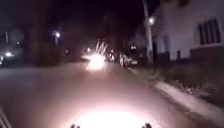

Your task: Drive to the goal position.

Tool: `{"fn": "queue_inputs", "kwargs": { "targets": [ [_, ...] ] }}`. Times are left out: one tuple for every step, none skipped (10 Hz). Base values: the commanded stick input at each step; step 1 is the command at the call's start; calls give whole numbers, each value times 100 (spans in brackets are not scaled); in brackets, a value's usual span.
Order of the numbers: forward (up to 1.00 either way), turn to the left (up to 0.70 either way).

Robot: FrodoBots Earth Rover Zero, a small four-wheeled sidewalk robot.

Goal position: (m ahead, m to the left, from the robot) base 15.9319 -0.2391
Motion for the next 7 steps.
{"fn": "queue_inputs", "kwargs": {
  "targets": [
    [85, 0],
    [85, 0],
    [85, 0],
    [85, 0],
    [85, 0],
    [85, 0],
    [85, 0]
  ]
}}
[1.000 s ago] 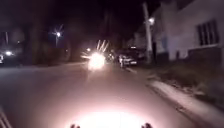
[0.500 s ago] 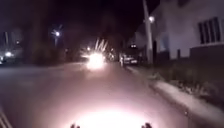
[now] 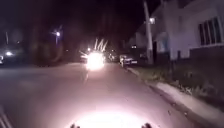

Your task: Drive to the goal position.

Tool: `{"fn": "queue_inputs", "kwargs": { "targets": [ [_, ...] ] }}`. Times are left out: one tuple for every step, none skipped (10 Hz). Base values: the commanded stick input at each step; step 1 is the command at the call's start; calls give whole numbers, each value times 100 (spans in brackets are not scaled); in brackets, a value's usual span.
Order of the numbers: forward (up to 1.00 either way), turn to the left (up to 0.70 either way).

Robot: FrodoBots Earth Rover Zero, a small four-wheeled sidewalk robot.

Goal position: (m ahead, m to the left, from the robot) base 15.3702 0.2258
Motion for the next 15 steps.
{"fn": "queue_inputs", "kwargs": {
  "targets": [
    [85, 0],
    [85, -17],
    [85, -34],
    [85, -34],
    [85, -34],
    [85, -10],
    [85, 0],
    [85, 0],
    [85, 0],
    [85, 0],
    [58, 0],
    [19, 0],
    [11, 0],
    [33, 0],
    [55, 0]
  ]
}}
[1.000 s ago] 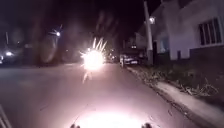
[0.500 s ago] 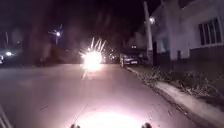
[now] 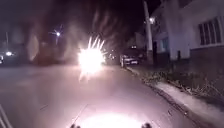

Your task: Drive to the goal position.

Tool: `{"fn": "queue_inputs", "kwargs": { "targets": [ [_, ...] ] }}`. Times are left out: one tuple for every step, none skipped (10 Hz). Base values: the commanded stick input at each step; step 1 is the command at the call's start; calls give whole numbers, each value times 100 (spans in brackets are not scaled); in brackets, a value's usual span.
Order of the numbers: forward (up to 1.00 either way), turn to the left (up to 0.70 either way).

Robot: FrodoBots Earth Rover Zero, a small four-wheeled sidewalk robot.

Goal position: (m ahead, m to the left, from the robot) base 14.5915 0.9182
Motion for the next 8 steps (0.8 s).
{"fn": "queue_inputs", "kwargs": {
  "targets": [
    [76, 0],
    [85, 0],
    [85, 0],
    [85, 0],
    [85, 0],
    [85, 0],
    [85, -10],
    [85, -26]
  ]
}}
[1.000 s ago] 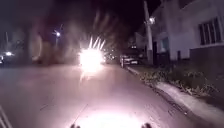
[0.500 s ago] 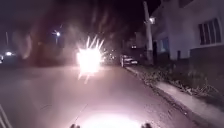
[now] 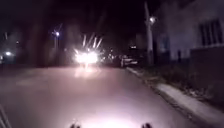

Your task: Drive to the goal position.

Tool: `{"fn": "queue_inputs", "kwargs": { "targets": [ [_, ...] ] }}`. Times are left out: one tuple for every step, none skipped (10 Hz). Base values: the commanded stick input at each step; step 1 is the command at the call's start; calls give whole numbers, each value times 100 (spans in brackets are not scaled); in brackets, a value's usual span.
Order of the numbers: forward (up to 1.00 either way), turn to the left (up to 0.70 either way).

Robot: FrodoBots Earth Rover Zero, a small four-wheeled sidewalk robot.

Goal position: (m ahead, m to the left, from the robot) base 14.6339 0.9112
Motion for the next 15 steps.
{"fn": "queue_inputs", "kwargs": {
  "targets": [
    [76, -30],
    [58, -23],
    [40, -16],
    [22, -9],
    [4, -1],
    [53, 0],
    [85, 0],
    [85, 0],
    [85, 0],
    [85, 0],
    [85, 0],
    [85, 0],
    [85, 0],
    [85, 5],
    [85, 31]
  ]
}}
